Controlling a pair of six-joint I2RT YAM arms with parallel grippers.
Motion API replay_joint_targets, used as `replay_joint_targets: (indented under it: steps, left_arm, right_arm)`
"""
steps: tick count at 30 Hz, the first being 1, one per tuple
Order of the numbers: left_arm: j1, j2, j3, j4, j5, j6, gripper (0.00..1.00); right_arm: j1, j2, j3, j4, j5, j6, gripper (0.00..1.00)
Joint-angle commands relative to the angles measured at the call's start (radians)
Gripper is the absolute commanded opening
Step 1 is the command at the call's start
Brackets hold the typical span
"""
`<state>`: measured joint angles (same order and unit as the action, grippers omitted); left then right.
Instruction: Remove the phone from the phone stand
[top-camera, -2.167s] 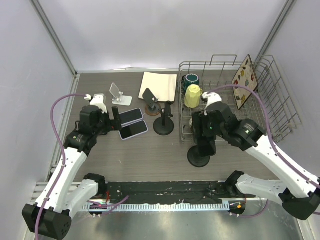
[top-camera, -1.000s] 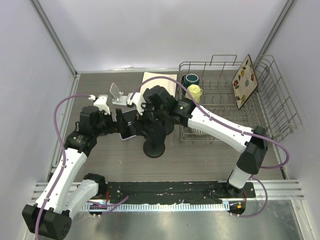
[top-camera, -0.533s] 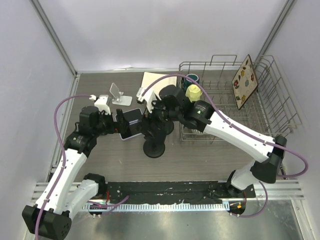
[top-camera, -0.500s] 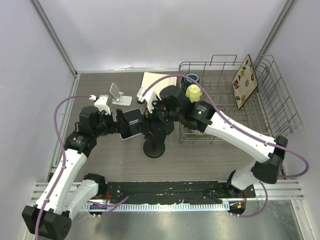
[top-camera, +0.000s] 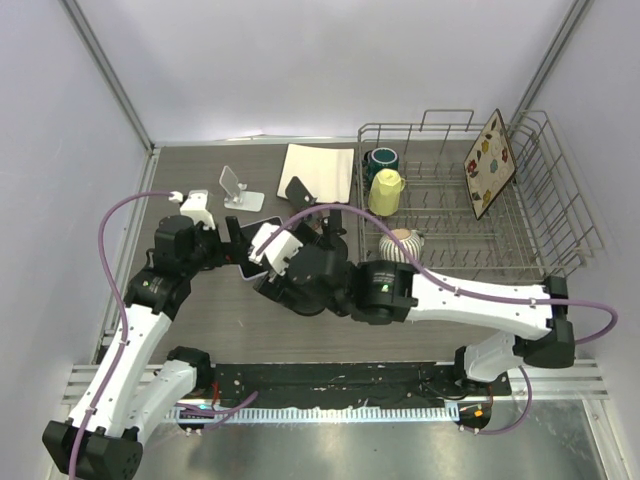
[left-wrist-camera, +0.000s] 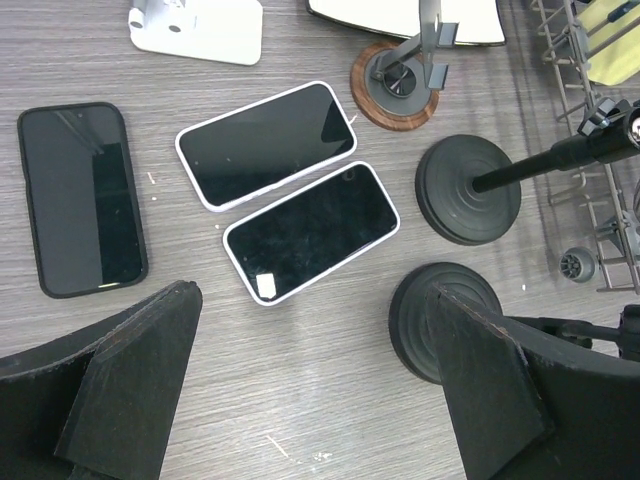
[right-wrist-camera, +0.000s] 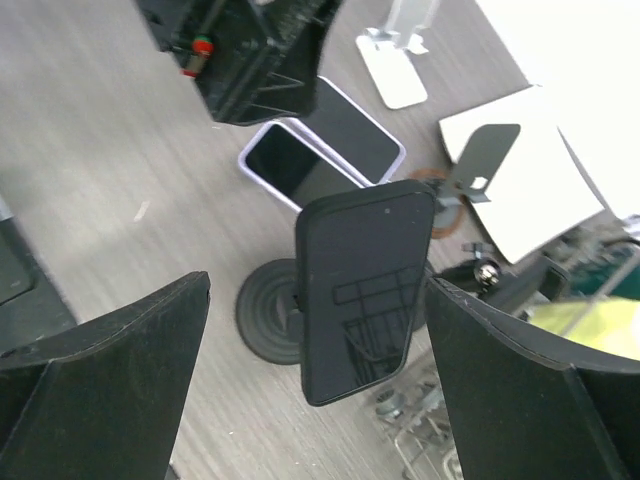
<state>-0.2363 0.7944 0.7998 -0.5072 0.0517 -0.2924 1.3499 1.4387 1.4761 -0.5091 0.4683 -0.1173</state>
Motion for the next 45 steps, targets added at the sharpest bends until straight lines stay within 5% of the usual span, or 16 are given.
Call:
replay_joint_targets:
  steps: [1, 22, 28, 45]
  left_arm:
    - [-0.003, -0.017, -0.004, 0.026, -0.026, -0.010, 1.00]
    - [-0.004, -0.018, -0.007, 0.027, -0.016, -0.010, 1.00]
    - [-0.003, -0.009, -0.007, 0.029, 0.000, -0.013, 1.00]
    - [-0.005, -0.006, -0.008, 0.038, 0.042, -0.016, 1.00]
  right_arm:
    - [0.058, 0.092, 0.047, 0.040, 0.382, 0.034, 0.93]
    - [0.080, 0.327, 0.176, 0.018, 0.665, 0.114, 0.71]
    - [0.080, 0.356, 0.173, 0.015, 0.711, 0.116, 0.69]
    - [0.063, 0.407, 0.142, 0.041, 0.753, 0.087, 0.46]
